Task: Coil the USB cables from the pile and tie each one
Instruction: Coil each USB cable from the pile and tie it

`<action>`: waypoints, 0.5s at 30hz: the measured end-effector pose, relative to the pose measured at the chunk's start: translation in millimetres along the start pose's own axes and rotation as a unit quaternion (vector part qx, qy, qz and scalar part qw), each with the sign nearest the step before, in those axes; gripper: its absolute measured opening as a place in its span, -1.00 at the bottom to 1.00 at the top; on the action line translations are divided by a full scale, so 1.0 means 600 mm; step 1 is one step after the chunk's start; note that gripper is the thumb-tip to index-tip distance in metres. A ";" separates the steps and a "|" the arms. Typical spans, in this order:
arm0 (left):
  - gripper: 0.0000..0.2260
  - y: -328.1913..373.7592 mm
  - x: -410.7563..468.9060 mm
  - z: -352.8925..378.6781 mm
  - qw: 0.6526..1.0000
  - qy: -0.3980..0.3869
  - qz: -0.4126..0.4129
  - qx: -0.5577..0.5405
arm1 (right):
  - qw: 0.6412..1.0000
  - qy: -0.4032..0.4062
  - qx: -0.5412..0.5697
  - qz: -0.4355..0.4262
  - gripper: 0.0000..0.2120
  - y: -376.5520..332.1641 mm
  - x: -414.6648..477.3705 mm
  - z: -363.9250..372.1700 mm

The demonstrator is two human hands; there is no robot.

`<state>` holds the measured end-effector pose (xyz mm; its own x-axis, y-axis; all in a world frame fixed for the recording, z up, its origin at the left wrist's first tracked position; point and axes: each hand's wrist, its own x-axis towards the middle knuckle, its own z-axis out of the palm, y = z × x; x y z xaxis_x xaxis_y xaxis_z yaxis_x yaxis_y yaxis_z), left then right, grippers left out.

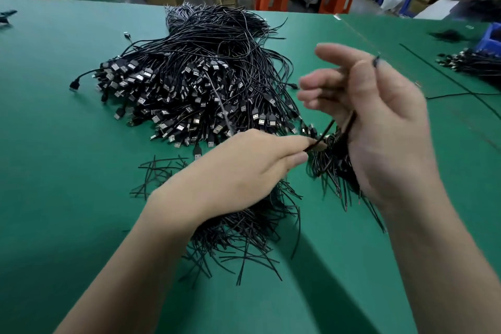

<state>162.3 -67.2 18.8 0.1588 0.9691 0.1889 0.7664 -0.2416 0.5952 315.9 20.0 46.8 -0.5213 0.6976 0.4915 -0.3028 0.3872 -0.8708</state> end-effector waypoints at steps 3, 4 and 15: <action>-0.72 0.006 -0.013 -0.022 0.998 0.046 0.026 0.042 | 0.961 -0.011 -0.275 -0.037 -0.73 0.022 -0.009 0.006; -0.72 0.004 -0.018 -0.031 0.995 0.087 0.032 0.043 | 0.953 -0.034 -0.302 -0.005 -0.71 0.029 -0.016 0.009; -0.58 -0.021 -0.007 -0.008 0.985 0.082 -0.002 -0.150 | 0.894 -0.130 0.378 0.201 -0.75 0.021 -0.034 0.043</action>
<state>148.9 -68.8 14.6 0.0347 0.9547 0.2956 0.5452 -0.2660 0.7950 302.1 -4.9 26.4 -0.8478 0.4863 0.2116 -0.4507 -0.4505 -0.7706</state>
